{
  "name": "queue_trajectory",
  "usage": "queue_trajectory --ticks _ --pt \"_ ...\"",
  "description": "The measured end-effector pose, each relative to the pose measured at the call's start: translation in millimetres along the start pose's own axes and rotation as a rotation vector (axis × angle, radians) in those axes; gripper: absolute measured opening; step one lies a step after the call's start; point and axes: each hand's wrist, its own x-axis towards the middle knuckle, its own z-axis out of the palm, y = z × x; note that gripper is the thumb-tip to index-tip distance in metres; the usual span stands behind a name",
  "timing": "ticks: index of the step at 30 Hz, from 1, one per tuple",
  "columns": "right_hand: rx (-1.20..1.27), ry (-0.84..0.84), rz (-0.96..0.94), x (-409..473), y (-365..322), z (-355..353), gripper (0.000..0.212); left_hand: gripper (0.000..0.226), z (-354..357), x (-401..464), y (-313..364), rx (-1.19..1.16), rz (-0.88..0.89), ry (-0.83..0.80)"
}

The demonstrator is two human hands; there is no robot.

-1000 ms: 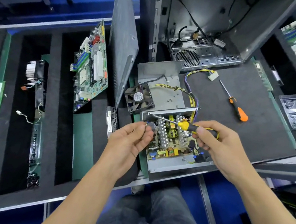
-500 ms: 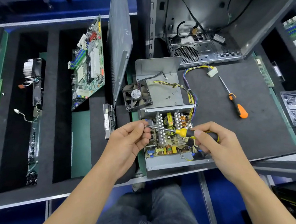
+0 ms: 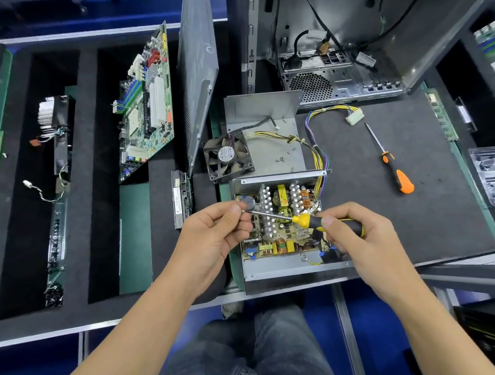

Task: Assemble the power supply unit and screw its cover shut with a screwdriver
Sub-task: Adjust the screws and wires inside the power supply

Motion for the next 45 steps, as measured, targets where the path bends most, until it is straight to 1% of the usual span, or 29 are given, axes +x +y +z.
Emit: queue_trajectory --ticks 7,12,18,21,23,25,29,30,32,35,37,41,44,45 --pt "-0.004 -0.006 0.009 -1.5 -3.6 0.1 0.012 0.022 0.3 0.1 -2.9 0.035 0.016 0.025" --pt "0.009 -0.003 0.012 -1.9 -4.1 2.3 0.016 0.023 -0.4 1.1 -3.8 0.025 0.012 0.031" --pt "-0.006 0.004 0.001 -3.7 -8.0 4.5 0.015 0.024 0.2 1.0 -4.4 0.035 0.052 0.061" --pt "-0.036 0.019 -0.020 -5.0 -11.9 6.0 0.011 0.022 1.4 0.5 -4.6 0.012 0.064 0.095" --pt "-0.054 0.028 -0.027 -5.9 -13.4 6.7 0.013 0.016 2.5 0.7 -4.9 0.007 0.069 0.117" --pt "-0.068 0.034 -0.025 -6.8 -14.9 7.6 0.014 0.011 2.4 1.0 -5.4 0.029 0.081 0.128" --pt "-0.144 0.031 -0.042 -5.5 -21.5 4.8 0.012 0.010 -0.5 0.1 -2.6 0.086 0.104 0.135" --pt "-0.126 0.024 -0.032 -4.7 -23.5 3.8 0.009 0.011 -0.9 -0.1 -1.3 0.098 0.106 0.130" --pt "0.009 0.040 0.011 -2.0 -26.6 3.4 0.003 0.013 0.0 -1.4 1.5 0.112 0.105 0.104" --pt "0.245 0.101 0.109 1.2 -30.0 7.3 0.027 0.012 3.3 -3.4 4.0 0.098 0.101 0.072" --pt "0.344 0.128 0.180 3.2 -30.9 9.9 0.035 0.012 4.9 -4.1 6.5 0.085 0.108 0.067" --pt "0.474 0.172 0.285 6.6 -31.7 12.4 0.034 0.012 11.0 -5.1 10.8 0.147 0.120 0.012" --pt "0.481 0.190 0.287 8.6 -35.8 14.5 0.034 0.025 19.5 -7.3 10.9 0.246 0.147 -0.079" --pt "0.483 0.225 0.277 10.0 -37.5 12.4 0.035 0.024 21.8 -7.6 12.6 0.253 0.159 -0.094"
